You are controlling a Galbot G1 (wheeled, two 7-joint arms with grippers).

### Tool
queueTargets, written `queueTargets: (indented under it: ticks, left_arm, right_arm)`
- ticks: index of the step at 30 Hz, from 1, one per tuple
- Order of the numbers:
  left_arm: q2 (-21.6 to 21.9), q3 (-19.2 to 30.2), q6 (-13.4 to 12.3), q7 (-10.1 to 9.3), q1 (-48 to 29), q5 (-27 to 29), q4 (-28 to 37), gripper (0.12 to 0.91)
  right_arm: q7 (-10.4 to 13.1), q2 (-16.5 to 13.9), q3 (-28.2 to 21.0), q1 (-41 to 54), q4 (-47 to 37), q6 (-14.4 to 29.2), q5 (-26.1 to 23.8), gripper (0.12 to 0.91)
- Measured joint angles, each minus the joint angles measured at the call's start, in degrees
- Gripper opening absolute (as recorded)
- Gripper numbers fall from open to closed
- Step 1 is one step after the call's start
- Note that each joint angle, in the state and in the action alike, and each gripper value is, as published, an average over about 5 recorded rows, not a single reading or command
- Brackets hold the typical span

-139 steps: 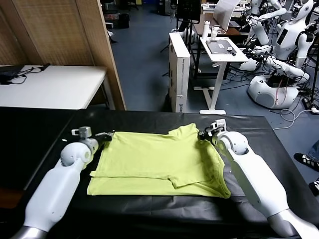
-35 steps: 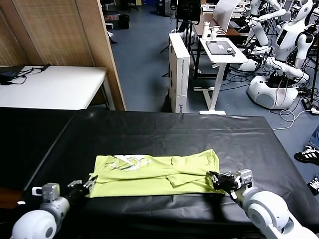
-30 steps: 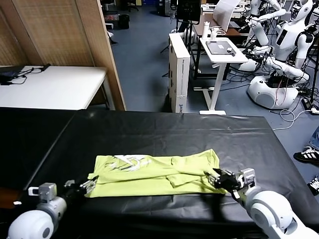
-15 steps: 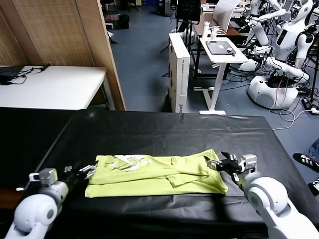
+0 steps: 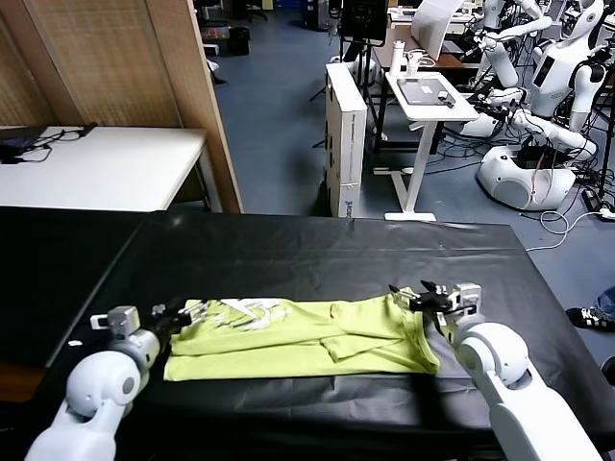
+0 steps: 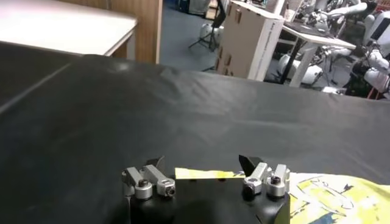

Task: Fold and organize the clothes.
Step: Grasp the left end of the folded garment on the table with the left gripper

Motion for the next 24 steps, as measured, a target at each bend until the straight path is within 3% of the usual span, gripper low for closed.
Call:
queueTargets:
  ticks: [12,15,19,24]
  left_arm:
    - [-0.2,-0.2,-0.8,0.01,0.2,0.3,2.4,0.898]
    - [-0.3,-0.2,-0.8,0.01,0.4,0.2,2.4,0.846]
    - [-0.4,-0.2,-0.8,0.0,0.5,0.2,2.4,0.697]
    - [-0.5,-0.2,-0.9,0.07,1.0,0.1,2.3,0.406]
  right_arm:
    - [-0.3,0.5,-0.3,0.0,-1.3,0.0,-0.5,0.898]
    - [-0.4,0.5,-0.3,0.0,-1.3,0.0,-0.6,0.856]
    - [-0.6,0.6,-0.3,-0.1,-1.3,0.0,-0.7,0.743]
    - [-0.7,0.7,-0.3,-0.2,-1.5,0.0,-0.9,0.556]
